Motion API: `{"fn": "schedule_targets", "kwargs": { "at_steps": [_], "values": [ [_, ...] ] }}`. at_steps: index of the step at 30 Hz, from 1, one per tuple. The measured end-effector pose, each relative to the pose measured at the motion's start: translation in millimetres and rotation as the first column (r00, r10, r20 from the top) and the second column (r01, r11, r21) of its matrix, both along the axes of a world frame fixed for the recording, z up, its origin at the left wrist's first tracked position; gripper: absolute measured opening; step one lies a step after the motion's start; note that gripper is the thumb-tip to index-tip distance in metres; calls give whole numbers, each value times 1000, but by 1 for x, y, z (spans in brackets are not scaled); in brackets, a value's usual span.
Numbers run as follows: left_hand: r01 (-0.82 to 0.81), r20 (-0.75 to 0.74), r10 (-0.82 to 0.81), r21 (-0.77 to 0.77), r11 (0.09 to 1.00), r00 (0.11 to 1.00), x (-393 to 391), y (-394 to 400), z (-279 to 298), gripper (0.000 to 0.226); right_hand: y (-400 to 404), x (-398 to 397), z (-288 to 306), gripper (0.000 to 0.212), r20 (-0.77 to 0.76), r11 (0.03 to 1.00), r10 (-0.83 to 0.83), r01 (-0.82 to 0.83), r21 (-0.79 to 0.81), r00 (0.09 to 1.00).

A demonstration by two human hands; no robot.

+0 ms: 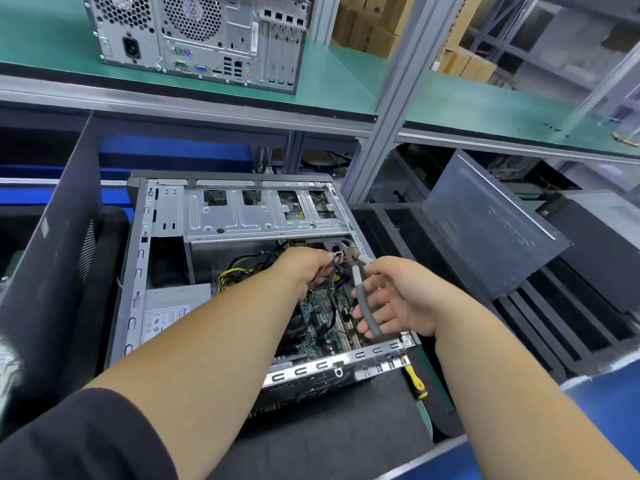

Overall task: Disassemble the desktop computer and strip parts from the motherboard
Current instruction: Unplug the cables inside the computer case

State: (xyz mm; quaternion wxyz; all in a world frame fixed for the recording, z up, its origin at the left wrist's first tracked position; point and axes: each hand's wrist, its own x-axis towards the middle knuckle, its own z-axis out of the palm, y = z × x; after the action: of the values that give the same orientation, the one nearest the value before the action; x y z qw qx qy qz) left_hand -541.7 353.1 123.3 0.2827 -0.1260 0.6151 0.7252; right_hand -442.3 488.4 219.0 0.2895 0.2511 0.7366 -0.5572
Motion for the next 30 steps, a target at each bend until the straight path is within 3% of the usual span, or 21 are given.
{"fn": "schedule_targets", "kwargs": {
  "at_steps": [8,23,30],
  "values": [
    [-17,-88,7,-120,993,996,1,-2,5,7,9,-2,4,52,97,993,71,-79,86,993],
    [-44,-51,40,-78,996,998,3,-2,8,15,10,-2,9,51,94,990,84,-94,107,992],
    [-32,-64,26,-93,995,998,4,-2,11,6,1,-7,7,47,85,992,65,-73,99,994]
  ]
}}
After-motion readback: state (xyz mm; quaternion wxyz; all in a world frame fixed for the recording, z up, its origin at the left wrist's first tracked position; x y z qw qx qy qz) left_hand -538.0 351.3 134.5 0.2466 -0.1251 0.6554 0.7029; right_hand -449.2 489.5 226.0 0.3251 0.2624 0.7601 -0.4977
